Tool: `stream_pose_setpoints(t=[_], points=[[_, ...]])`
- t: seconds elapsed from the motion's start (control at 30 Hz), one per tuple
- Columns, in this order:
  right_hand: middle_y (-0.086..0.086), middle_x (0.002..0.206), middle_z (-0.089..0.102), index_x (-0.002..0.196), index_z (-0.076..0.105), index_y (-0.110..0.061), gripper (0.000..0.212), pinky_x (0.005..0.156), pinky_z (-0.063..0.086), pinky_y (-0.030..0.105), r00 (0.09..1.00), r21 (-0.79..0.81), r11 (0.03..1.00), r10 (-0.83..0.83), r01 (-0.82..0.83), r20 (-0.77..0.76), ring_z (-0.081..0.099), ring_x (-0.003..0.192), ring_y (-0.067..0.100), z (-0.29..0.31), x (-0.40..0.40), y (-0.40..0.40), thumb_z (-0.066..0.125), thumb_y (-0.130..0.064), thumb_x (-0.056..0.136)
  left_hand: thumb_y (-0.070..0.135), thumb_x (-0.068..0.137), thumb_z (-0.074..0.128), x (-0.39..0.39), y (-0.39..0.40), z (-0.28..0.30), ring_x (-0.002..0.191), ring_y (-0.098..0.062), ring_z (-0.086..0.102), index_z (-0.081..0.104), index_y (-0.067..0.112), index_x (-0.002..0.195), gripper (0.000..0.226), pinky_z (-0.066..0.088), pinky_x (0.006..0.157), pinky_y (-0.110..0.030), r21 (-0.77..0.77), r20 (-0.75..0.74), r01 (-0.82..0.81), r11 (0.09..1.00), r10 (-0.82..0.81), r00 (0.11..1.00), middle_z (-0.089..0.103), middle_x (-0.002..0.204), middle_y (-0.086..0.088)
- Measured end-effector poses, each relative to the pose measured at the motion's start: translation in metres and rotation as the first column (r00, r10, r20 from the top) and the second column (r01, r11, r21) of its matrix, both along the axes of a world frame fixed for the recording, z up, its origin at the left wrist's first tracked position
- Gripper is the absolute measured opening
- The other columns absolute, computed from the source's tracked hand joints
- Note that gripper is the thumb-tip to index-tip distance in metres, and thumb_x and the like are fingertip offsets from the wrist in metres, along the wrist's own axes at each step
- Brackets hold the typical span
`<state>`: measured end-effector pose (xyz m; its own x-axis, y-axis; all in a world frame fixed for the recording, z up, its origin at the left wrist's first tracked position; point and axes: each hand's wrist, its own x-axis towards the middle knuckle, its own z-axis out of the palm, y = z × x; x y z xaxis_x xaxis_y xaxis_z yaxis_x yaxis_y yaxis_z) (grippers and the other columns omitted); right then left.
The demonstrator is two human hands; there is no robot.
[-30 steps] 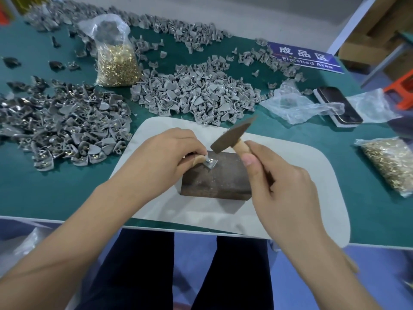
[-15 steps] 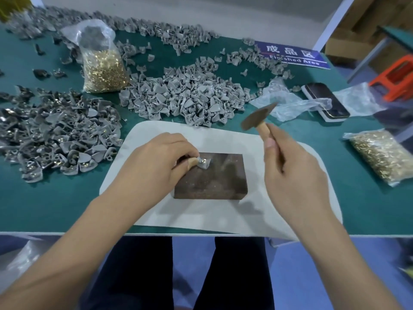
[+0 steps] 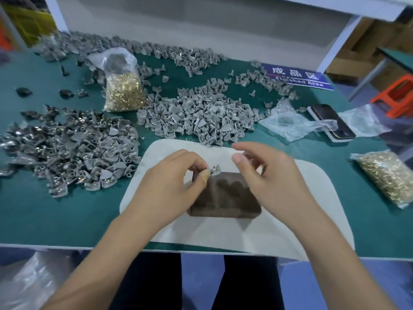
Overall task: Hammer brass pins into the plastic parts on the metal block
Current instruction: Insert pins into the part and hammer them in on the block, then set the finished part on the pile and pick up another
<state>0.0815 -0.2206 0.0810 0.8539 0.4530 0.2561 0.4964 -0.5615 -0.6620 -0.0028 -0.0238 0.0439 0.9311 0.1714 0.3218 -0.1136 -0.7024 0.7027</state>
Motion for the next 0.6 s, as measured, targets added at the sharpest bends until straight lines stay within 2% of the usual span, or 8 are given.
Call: stream_pose_setpoints(t=[0.07,0.17,0.3,0.37,0.43,0.53,0.6], points=[[-0.016,0.083,0.071,0.110,0.075,-0.035,0.022,0.067,0.044,0.011,0.983,0.015,0.990,0.141,-0.141,-0.118,0.065,0.077,0.005,0.007,-0.010,0.027,0.072,-0.043,0.090,0.034,0.090,0.061,-0.006,0.008,0.002,0.095,-0.003,0.059,0.060,0.034,0.090,0.001,0.052,0.080,-0.035,-0.004,0.024,-0.034,0.999,0.034,0.999,0.061,0.093,0.018],[-0.016,0.082,0.070,0.103,0.077,-0.034,0.015,0.069,0.042,0.008,0.970,0.024,0.981,0.192,-0.190,-0.151,0.061,0.079,0.000,0.007,-0.013,0.061,0.078,-0.028,0.089,0.040,0.089,0.054,-0.017,0.027,0.004,0.096,-0.007,0.060,0.060,0.034,0.091,0.009,0.049,0.079,-0.025,-0.057,0.057,-0.091,0.994,0.094,0.994,0.060,0.093,0.018],[-0.012,0.081,0.071,0.097,0.077,-0.031,0.014,0.073,0.049,0.015,0.940,0.107,0.953,0.298,-0.283,-0.168,0.064,0.079,0.005,0.004,-0.013,0.109,0.077,-0.019,0.090,0.033,0.094,0.060,-0.033,0.061,0.003,0.098,-0.010,0.062,0.062,0.034,0.093,0.003,0.045,0.076,-0.015,-0.125,0.078,-0.193,0.973,0.204,0.976,0.061,0.095,0.018],[-0.012,0.082,0.073,0.094,0.077,-0.027,0.013,0.075,0.053,0.023,0.920,0.091,0.938,0.345,-0.334,-0.183,0.068,0.079,0.007,0.003,-0.011,0.135,0.075,-0.015,0.090,0.032,0.095,0.062,-0.040,0.080,0.000,0.101,-0.009,0.062,0.064,0.033,0.097,0.003,0.044,0.080,-0.013,-0.128,0.079,-0.246,0.961,0.257,0.963,0.062,0.098,0.018],[-0.014,0.080,0.073,0.090,0.078,-0.027,0.014,0.076,0.055,0.025,0.906,0.034,0.923,0.384,-0.384,-0.181,0.069,0.079,0.004,0.000,-0.008,0.162,0.074,-0.013,0.089,0.030,0.096,0.063,-0.045,0.101,-0.005,0.101,-0.005,0.060,0.065,0.030,0.100,0.005,0.042,0.083,-0.011,-0.081,0.076,-0.291,0.953,0.297,0.952,0.062,0.100,0.019],[-0.021,0.078,0.072,0.089,0.080,-0.030,0.013,0.070,0.052,0.019,0.890,-0.039,0.899,0.426,-0.437,-0.163,0.067,0.077,0.000,-0.005,-0.002,0.195,0.074,-0.018,0.089,0.027,0.094,0.066,-0.051,0.128,-0.014,0.102,0.004,0.052,0.065,0.031,0.102,0.009,0.035,0.086,-0.005,-0.027,0.053,-0.366,0.930,0.367,0.929,0.060,0.101,0.021],[-0.027,0.074,0.069,0.088,0.079,-0.033,0.013,0.060,0.041,0.010,0.896,-0.083,0.896,0.424,-0.436,-0.129,0.063,0.070,-0.003,-0.009,0.004,0.212,0.073,-0.021,0.090,0.026,0.093,0.069,-0.054,0.144,-0.020,0.105,0.002,0.050,0.066,0.029,0.106,0.014,0.033,0.091,-0.005,0.020,0.039,-0.403,0.915,0.402,0.915,0.060,0.104,0.019]])
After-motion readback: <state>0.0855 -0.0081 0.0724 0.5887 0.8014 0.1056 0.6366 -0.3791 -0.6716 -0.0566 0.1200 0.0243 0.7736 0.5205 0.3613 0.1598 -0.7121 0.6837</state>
